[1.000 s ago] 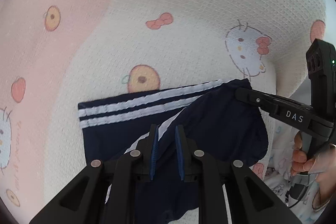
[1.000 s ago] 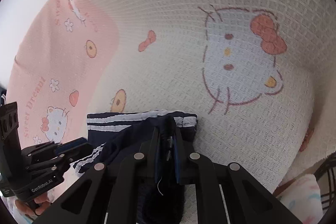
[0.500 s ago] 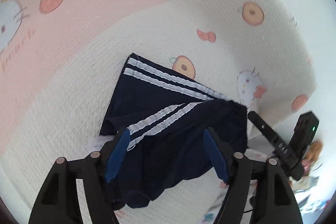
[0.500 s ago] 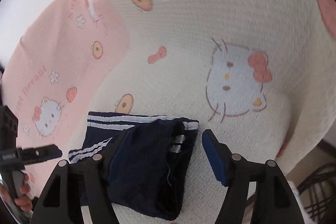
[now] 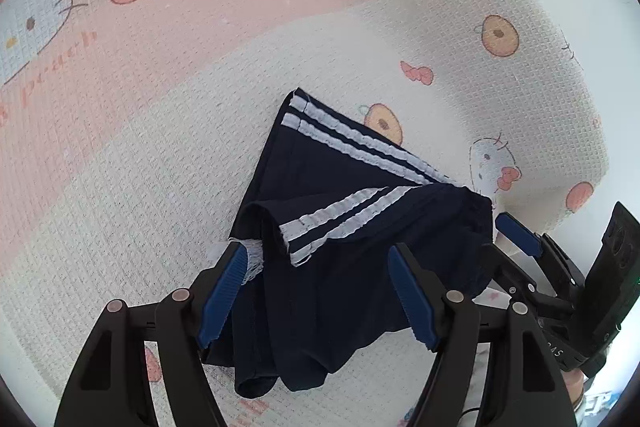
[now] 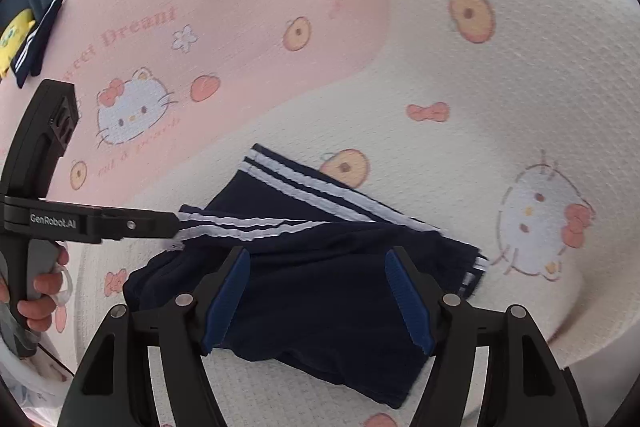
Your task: Fold clothes
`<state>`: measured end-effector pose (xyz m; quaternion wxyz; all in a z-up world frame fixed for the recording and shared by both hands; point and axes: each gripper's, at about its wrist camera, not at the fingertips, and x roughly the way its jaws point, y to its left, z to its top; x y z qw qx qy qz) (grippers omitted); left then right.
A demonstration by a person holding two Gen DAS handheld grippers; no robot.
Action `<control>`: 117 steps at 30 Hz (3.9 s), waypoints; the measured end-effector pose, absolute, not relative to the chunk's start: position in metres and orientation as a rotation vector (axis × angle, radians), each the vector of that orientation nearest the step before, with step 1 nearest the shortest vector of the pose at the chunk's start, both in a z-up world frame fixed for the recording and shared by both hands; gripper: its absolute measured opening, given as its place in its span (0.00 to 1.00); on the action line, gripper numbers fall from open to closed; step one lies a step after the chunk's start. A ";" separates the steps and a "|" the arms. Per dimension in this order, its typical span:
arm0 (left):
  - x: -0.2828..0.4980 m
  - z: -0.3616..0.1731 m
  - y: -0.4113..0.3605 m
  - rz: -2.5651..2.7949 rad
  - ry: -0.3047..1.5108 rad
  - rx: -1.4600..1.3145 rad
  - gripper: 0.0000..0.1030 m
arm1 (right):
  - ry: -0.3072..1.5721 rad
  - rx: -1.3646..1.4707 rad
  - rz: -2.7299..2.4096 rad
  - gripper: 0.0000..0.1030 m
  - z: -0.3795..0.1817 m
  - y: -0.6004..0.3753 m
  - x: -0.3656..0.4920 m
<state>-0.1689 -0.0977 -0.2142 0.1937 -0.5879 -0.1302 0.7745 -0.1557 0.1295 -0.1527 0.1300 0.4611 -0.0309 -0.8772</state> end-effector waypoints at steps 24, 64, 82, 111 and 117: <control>-0.156 -0.210 -0.070 2.318 0.389 -1.466 0.69 | 0.775 1.093 -2.334 0.68 -0.199 0.059 -0.161; -0.175 -0.254 -0.057 2.058 0.845 -1.056 0.22 | 0.975 0.892 -2.295 0.67 -0.224 0.027 -0.157; -0.181 -0.222 -0.076 2.035 0.423 -1.122 0.12 | 0.942 0.907 -2.209 0.19 -0.228 -0.001 -0.182; -0.242 -0.181 -0.086 2.195 0.148 -1.078 0.12 | 0.742 0.936 -2.574 0.03 -0.182 0.006 -0.247; -0.258 -0.199 -0.085 2.229 0.117 -1.186 0.12 | 0.664 1.051 -2.576 0.04 -0.197 0.008 -0.265</control>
